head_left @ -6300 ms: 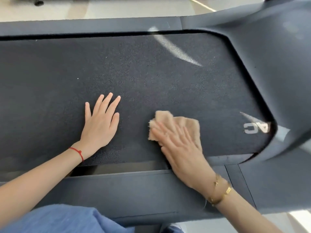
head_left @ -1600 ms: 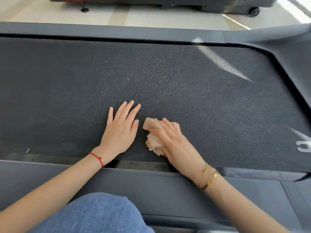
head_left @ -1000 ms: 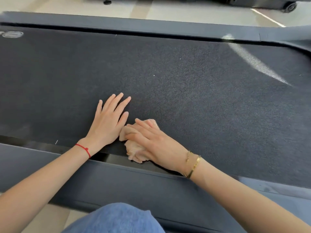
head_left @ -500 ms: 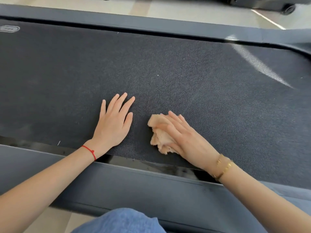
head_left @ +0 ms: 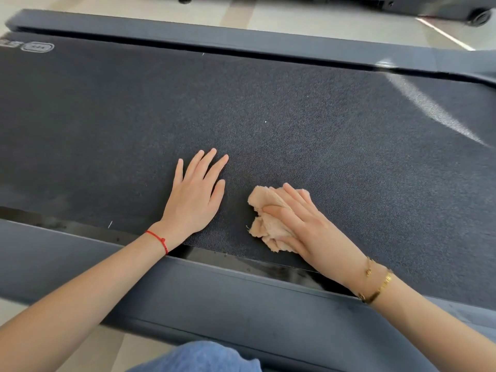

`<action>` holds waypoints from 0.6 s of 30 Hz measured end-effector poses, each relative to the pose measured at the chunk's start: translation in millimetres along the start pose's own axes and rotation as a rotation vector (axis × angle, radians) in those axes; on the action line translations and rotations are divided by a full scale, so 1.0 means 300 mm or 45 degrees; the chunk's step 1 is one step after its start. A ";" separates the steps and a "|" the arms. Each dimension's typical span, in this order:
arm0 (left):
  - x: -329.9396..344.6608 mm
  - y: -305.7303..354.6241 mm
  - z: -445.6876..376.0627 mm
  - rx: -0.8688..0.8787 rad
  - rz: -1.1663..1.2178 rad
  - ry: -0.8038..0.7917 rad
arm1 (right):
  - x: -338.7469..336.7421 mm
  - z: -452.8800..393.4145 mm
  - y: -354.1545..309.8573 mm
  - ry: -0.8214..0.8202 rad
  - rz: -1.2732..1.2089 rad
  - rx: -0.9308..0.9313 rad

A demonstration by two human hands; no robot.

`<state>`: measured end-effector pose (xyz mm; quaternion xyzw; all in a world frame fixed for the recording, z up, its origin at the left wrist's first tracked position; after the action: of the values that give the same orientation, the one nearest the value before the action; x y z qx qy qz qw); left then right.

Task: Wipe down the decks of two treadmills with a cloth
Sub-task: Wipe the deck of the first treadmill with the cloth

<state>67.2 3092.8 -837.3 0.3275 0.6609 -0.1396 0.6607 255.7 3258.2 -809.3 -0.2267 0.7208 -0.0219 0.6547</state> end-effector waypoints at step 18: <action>0.006 -0.006 -0.003 0.015 -0.010 0.007 | -0.023 -0.063 0.015 0.430 -0.283 0.558</action>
<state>65.6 3092.4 -839.5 0.3292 0.6630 -0.1453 0.6565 236.6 3259.7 -801.6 -0.1505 0.7683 -0.2859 0.5526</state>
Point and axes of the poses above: each hand's wrist, its own z-axis away from the middle knuckle, its own x-axis out of the palm, y = z × x, the point moved 2 cm from there along -z, towards the middle knuckle, and after that the axes turned 10 degrees about -x, right-handed, at the moved point
